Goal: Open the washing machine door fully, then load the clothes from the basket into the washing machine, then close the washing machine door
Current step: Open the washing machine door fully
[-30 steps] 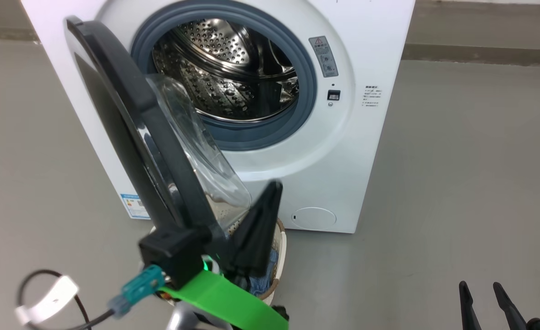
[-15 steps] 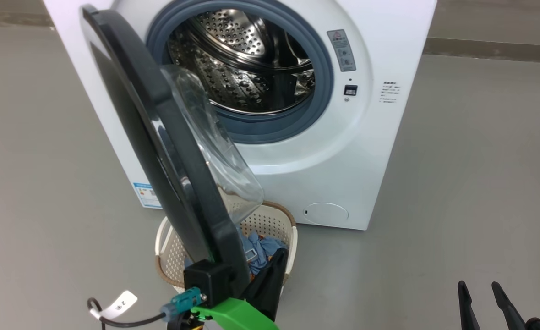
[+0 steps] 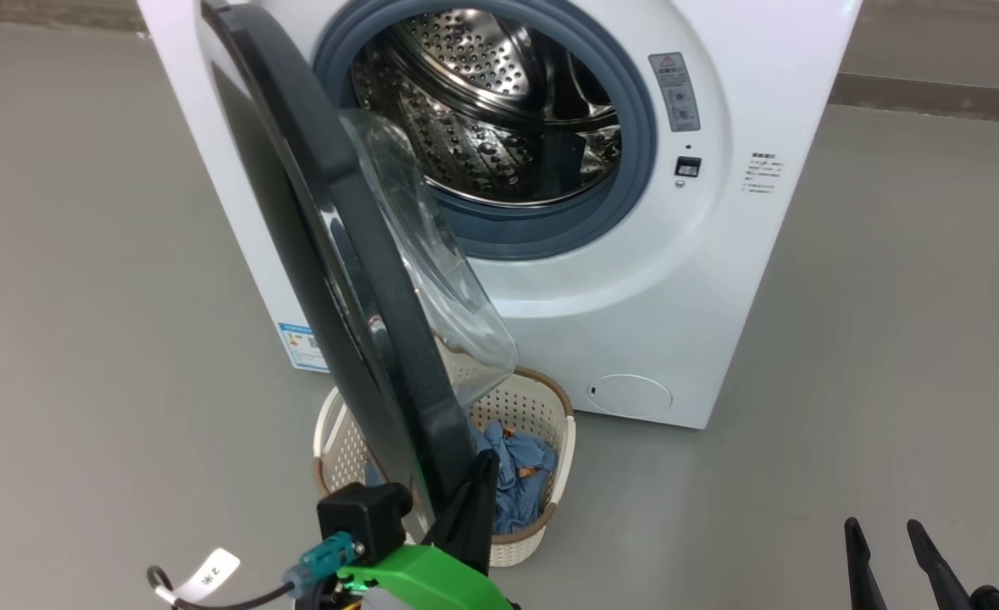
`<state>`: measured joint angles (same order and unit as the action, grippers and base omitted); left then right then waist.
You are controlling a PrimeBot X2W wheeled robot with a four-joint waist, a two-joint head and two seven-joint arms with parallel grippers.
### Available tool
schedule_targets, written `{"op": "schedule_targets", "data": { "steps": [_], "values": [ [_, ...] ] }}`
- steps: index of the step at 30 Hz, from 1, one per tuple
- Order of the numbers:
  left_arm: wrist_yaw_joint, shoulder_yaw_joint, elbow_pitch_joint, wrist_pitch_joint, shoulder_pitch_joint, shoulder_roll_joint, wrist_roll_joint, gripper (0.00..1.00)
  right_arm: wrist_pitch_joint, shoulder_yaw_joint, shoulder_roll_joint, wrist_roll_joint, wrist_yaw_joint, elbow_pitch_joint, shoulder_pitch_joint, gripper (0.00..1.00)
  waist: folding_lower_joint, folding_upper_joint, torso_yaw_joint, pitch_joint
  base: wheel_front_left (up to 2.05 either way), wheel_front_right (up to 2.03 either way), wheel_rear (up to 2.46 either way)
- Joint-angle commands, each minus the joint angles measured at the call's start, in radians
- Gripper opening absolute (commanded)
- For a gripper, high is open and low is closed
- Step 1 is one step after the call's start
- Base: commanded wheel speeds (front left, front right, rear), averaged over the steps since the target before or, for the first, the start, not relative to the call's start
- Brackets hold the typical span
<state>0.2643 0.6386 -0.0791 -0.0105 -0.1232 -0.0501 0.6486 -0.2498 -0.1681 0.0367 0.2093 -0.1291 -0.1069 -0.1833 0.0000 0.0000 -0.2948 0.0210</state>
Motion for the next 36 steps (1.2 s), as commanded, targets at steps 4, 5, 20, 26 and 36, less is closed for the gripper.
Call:
{"op": "schedule_targets", "data": {
  "steps": [4,5,20,26,36],
  "values": [
    [0.011,-0.023,-0.008,-0.017,-0.051,0.000,-0.011,0.00,-0.012,0.025,0.014,0.013,-0.002,0.023,0.035,1.00,0.0000,0.0000,-0.024,-0.007,0.00,0.00,0.00],
    [0.013,-0.022,-0.005,-0.018,-0.053,0.000,-0.012,0.00,-0.012,0.025,0.014,0.014,-0.002,0.023,0.035,1.00,0.0000,0.0000,-0.029,-0.008,0.00,0.00,0.00],
    [0.035,-0.018,0.010,-0.011,-0.074,-0.010,-0.029,0.00,-0.012,0.025,0.014,0.020,-0.002,0.022,0.054,1.00,0.0000,0.0000,-0.142,-0.039,0.00,0.00,0.00],
    [0.042,-0.017,-0.001,-0.006,-0.083,-0.018,-0.037,0.00,-0.012,0.024,0.014,0.017,-0.002,0.021,0.061,1.00,0.0000,0.0000,-0.183,-0.048,0.00,0.00,0.00],
    [0.059,-0.027,-0.015,-0.006,-0.078,-0.032,-0.042,0.00,-0.012,0.041,0.014,0.022,-0.002,0.011,0.071,1.00,0.0000,0.0000,-0.224,-0.058,0.00,0.00,0.00]
  ]
}}
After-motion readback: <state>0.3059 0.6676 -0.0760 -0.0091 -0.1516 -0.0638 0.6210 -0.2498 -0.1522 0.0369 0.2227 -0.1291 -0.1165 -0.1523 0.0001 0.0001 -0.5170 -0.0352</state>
